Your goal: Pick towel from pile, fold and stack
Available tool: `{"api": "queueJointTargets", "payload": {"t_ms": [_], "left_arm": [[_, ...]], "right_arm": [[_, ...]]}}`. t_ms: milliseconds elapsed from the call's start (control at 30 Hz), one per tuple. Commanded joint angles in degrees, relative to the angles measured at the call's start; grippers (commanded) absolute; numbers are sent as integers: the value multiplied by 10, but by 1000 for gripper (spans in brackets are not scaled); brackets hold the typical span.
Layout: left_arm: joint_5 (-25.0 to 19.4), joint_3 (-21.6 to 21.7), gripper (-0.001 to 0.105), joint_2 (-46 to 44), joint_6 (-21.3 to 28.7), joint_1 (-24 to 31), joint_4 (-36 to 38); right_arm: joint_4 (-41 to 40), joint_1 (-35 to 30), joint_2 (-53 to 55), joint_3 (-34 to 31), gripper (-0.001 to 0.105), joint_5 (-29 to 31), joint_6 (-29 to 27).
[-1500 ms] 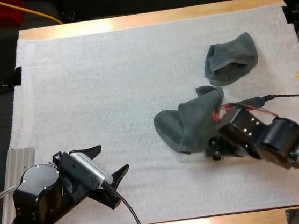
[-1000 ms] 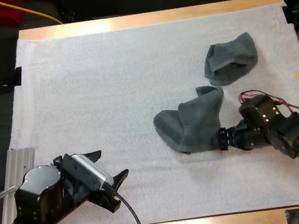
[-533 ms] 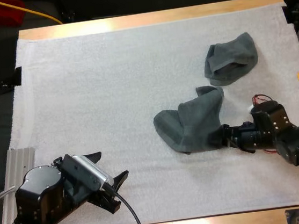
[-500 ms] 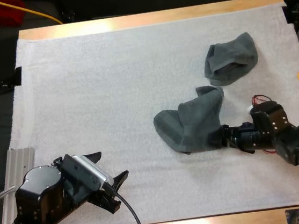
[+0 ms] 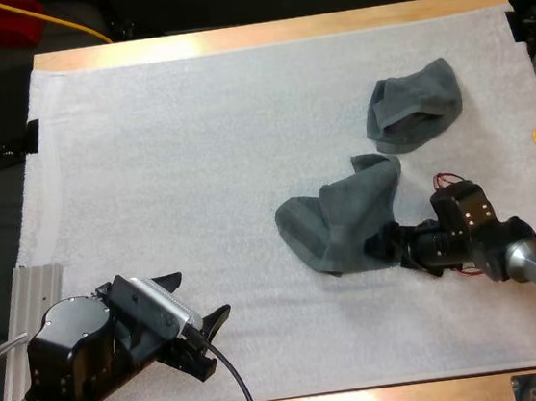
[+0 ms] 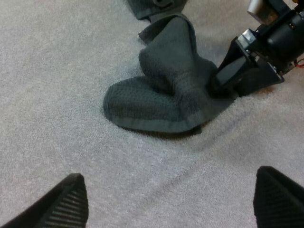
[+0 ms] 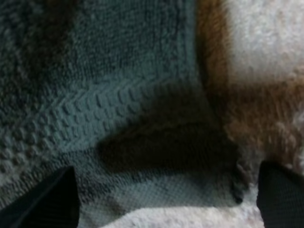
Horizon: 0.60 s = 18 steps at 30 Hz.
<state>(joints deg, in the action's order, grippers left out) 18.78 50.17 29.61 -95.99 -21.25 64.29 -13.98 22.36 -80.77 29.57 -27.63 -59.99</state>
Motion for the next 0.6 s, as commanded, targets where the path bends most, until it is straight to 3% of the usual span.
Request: {"api": "queueJointTargets", "payload": {"t_ms": [0, 100, 400, 567], "left_arm": [[4, 1, 69, 1, -6, -3, 2], [4, 1, 69, 1, -6, -3, 2], [4, 1, 69, 1, -6, -3, 2], [4, 1, 69, 1, -6, -3, 2]], "right_arm": [[3, -3, -8, 1, 76, -10, 3], [3, -3, -20, 1, 72, -26, 3], [3, -3, -27, 1, 47, -32, 17], [3, -3, -27, 1, 22, -30, 19]]}}
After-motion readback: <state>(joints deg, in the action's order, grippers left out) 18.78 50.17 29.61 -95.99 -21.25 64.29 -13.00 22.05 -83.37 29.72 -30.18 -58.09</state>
